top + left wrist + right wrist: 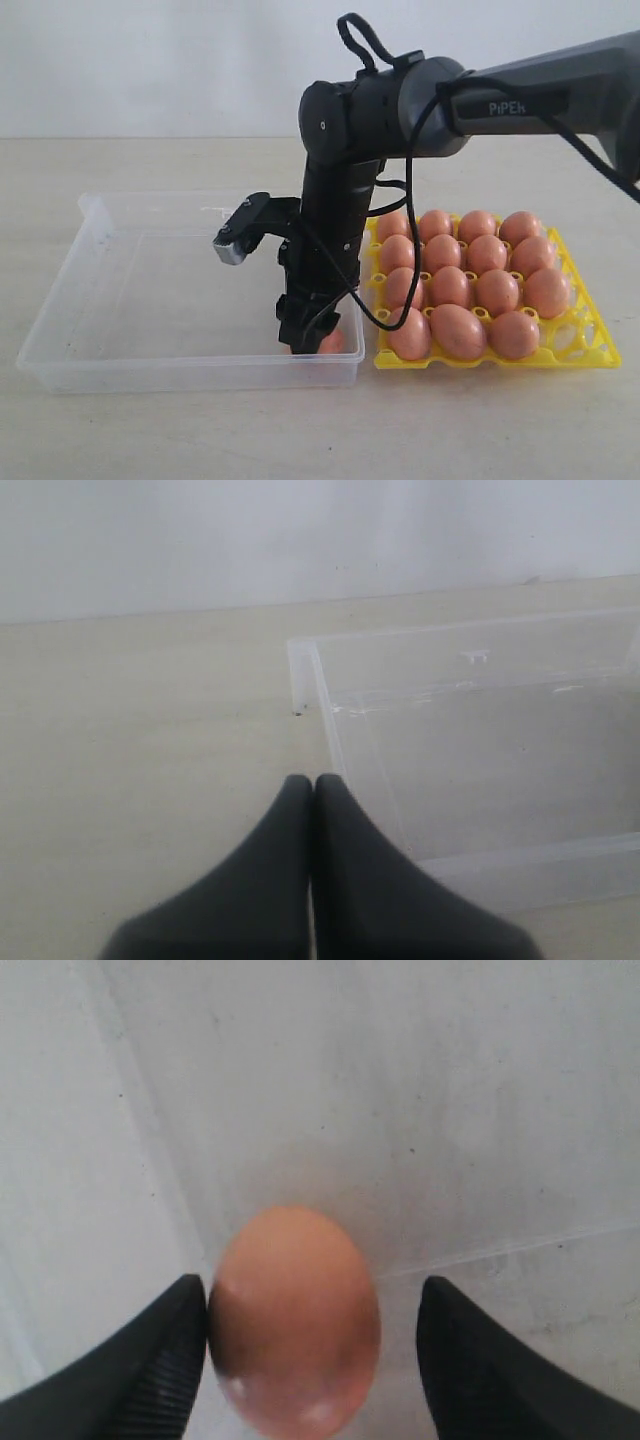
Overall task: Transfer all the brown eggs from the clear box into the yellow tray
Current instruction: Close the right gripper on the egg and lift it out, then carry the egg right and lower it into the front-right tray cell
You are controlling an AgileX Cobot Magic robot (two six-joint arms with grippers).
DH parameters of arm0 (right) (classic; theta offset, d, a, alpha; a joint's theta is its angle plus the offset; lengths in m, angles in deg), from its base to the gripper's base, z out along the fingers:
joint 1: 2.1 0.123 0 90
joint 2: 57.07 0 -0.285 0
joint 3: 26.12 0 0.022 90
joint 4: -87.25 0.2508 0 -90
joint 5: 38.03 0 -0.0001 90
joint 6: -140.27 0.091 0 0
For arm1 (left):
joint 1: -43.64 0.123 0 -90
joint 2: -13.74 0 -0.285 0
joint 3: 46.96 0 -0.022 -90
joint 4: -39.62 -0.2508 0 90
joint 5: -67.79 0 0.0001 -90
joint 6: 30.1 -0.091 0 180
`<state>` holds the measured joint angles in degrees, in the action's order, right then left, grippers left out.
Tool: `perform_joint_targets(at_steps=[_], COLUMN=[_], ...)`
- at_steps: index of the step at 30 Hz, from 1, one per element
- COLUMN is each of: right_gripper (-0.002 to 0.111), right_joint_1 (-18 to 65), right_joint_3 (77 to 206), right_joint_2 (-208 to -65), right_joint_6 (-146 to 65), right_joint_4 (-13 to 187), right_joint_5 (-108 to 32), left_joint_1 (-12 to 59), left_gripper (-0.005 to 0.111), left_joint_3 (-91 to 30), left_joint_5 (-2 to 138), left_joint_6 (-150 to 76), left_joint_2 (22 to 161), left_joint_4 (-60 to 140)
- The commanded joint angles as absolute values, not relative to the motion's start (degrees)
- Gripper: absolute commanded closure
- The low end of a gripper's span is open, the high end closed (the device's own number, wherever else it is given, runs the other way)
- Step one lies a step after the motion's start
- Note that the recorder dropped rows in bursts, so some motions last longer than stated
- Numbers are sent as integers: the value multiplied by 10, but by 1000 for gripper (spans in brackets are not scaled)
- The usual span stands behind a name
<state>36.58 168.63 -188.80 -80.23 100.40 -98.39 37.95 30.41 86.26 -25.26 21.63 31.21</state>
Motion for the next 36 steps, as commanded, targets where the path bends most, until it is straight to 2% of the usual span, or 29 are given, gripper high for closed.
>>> perform_joint_targets(at_steps=[1, 4, 6, 7, 10, 11, 17, 22, 25, 27, 29, 34, 36], right_gripper=[50, 50, 58, 65, 101, 108, 109, 109, 109, 109, 109, 109, 109], right_joint_1=[363, 363, 363, 363, 363, 363, 363, 363, 363, 363, 363, 362, 354], right_joint_3=[1686, 1686, 1686, 1686, 1686, 1686, 1688, 1688, 1687, 1668, 1607, 1337, 1247], right_joint_2=[-1901, -1906, -1908, -1908, -1908, -1908, -1880, -1754, -1739, -1739, -1709, -1596, -1554], right_joint_6=[-807, -807, -807, -805, -801, -796, -752, -723, -683, -604, -455, -283, -283], right_joint_4=[997, 996, 996, 996, 996, 996, 993, 992, 998, 1000, 1000, 1001, 1037], right_joint_5=[-963, -956, -956, -956, -964, -969, -973, -897, -883, -806, -653, -278, -195], left_joint_1=[378, 378, 378, 378, 378, 378, 378, 378, 378, 378, 378, 378, 378], left_gripper=[111, 111, 111, 111, 111, 111, 111, 111, 111, 111, 111, 111, 111], left_joint_3=[303, 303, 303, 303, 303, 303, 303, 303, 303, 303, 303, 303, 303], left_joint_5=[862, 862, 862, 862, 862, 862, 862, 862, 862, 862, 862, 862, 862], left_joint_6=[-254, -254, -254, -254, -254, -254, -254, -254, -254, -254, -254, -254, -254], left_joint_2=[215, 215, 215, 215, 215, 215, 215, 215, 215, 215, 215, 215, 215], left_joint_4=[316, 316, 316, 316, 316, 316, 316, 316, 316, 316, 316, 316, 316])
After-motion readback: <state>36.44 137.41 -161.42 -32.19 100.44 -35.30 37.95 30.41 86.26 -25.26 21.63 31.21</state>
